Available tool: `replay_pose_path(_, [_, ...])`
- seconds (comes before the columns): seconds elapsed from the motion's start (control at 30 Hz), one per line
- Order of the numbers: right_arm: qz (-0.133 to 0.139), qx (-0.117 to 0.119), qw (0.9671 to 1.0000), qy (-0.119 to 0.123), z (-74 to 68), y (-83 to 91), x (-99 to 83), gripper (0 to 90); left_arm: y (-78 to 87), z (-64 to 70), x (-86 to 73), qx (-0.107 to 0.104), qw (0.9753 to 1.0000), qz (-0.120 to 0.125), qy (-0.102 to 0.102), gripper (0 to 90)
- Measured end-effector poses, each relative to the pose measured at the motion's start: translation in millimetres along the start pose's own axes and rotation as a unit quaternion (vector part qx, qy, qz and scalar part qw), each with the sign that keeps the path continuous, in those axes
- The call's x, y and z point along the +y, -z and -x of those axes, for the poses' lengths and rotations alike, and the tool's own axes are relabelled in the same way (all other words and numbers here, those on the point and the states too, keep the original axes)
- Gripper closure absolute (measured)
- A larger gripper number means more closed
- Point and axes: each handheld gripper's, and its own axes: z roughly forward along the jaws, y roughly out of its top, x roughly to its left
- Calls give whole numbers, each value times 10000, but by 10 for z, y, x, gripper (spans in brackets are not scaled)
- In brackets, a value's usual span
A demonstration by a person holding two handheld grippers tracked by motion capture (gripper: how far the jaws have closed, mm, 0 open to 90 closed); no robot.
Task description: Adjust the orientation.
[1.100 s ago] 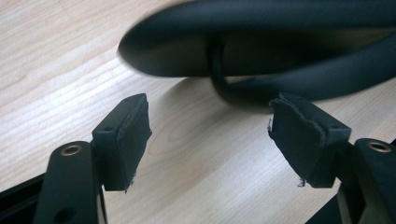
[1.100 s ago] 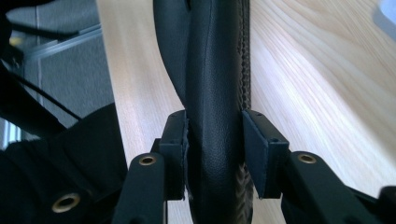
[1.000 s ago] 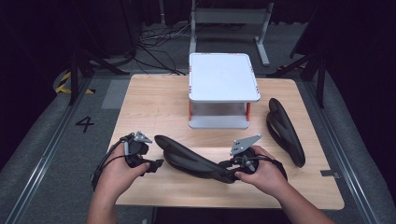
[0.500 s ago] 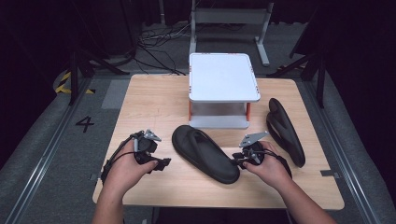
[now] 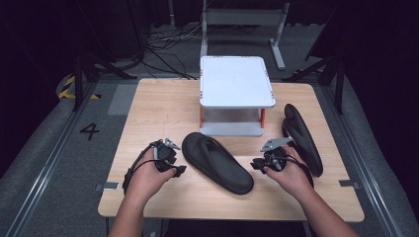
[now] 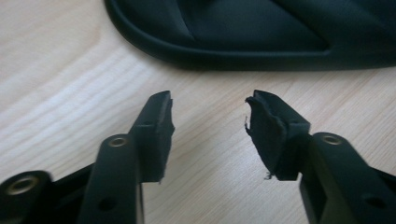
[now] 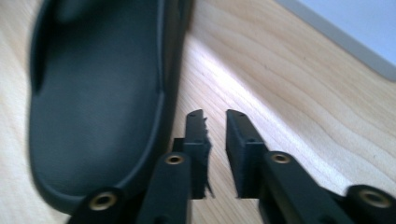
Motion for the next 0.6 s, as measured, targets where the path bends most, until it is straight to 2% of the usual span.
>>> replay_pose_path(0.03, [-55, -18, 10000, 5, 5, -20, -6, 828, -28, 3, 0, -28, 10000, -40, 12, 570])
replay_pose_path(0.13, [-278, 19, 9996, 47, -3, -99, -29, 858, -112, -1, 5, 5, 9998, -195, 3, 618])
replay_pose_path(0.27, [-530, 299, 9981, 113, -113, -163, -44, 900, -136, -22, -1, -8, 9997, -230, 50, 632])
replay_pose_path(0.33, [-620, 212, 9976, 234, -193, -159, -41, 900, -141, -34, -6, -11, 9997, -251, 81, 635])
replay_pose_path(0.4, [-709, 242, 9969, 260, -234, -152, -34, 900, -143, -43, -8, -25, 9996, -258, 84, 635])
replay_pose_path(0.47, [-837, 559, 9945, 304, -355, -148, -27, 900, -133, -61, -12, -6, 9996, -271, 126, 623])
replay_pose_path(0.5, [-879, 672, 9930, 405, -458, -158, -29, 900, -127, -70, -13, 2, 9996, -267, 134, 620])
replay_pose_path(0.6, [-960, 872, 9895, 634, -613, -169, -10, 886, -103, -108, -24, 38, 9995, -248, 200, 609])
